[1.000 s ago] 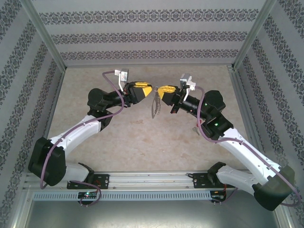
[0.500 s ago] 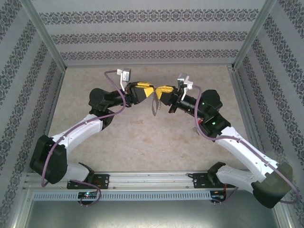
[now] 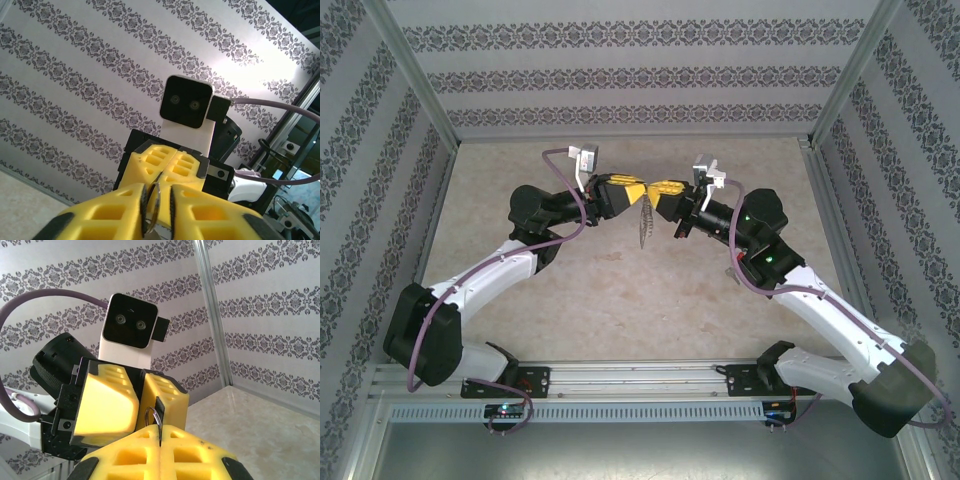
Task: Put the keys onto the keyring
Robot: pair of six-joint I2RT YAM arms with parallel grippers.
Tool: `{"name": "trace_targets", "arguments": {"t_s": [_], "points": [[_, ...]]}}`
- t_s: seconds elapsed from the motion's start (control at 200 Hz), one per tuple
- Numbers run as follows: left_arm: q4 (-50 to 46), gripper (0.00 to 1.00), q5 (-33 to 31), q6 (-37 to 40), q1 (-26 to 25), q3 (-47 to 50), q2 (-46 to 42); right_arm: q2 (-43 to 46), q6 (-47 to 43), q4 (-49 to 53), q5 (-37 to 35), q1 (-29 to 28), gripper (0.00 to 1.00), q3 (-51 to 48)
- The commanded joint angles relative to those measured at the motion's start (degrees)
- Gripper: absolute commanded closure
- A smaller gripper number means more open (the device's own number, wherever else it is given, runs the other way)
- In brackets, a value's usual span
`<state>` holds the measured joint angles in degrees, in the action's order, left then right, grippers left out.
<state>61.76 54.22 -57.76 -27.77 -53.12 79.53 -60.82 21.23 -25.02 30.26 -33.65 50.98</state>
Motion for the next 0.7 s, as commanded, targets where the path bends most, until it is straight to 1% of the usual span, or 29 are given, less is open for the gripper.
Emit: {"name": "trace_targets", "arguments": {"t_s": [0.0, 0.07, 0.125, 0.175, 0.23, 0.28, 0.315, 0.34, 0.37, 0.5, 0.595, 0.694], "points": [[1.08, 0.84, 1.68, 1.68, -0.88, -0.70, -0.04, -0.01, 0.30, -2.52, -0.30, -0.45, 1.00, 2.00], [1.08, 0.88, 1.68, 1.85, -0.88, -0.67, 0.04, 0.10, 0.25, -2.49, -0.38, -0.45, 1.00, 1.84], [1.09, 0.89, 1.69, 1.92, -0.88, -0.58, 0.10, 0.08, 0.14, -2.34, -0.46, -0.41, 1.00, 1.68], [1.00, 0.92, 1.93, 2.25, -0.89, -0.51, 0.22, 0.01, 0.12, -2.32, -0.47, -0.34, 1.00, 1.75], [0.35, 0.92, 2.22, 3.00, -0.88, -0.40, 0.11, -0.05, 0.19, -2.23, -0.39, -0.37, 1.00, 1.86], [-1.54, 0.88, 2.67, 4.56, -0.93, -0.49, -0.12, -0.24, 0.21, -2.09, -0.12, -0.36, 1.00, 1.93], [-3.74, 0.82, 2.90, 6.00, -0.88, -0.53, -0.45, -0.35, 0.21, -2.01, -0.04, -0.36, 1.00, 2.03], [-5.67, 0.75, 2.92, 7.59, -0.88, -0.58, -0.80, -0.35, 0.13, -1.92, -0.03, -0.36, 1.00, 2.17], [-8.08, 0.73, 2.92, 9.39, -0.88, -0.74, -1.22, -0.43, -0.01, -1.80, -0.03, -0.36, 1.00, 2.14], [-16.70, 0.74, 2.20, 16.36, -0.88, -1.07, -3.51, -0.82, 0.03, -1.48, -0.07, -0.28, 1.00, 2.12], [-17.63, 0.76, 1.39, 17.97, -0.88, -0.78, -4.25, -0.98, -0.01, -1.60, -0.03, -0.28, 1.00, 2.07], [-17.01, 0.76, 0.82, 17.70, -0.88, -0.52, -4.46, -1.15, 0.04, -1.65, -0.03, -0.28, 1.00, 2.10]]}}
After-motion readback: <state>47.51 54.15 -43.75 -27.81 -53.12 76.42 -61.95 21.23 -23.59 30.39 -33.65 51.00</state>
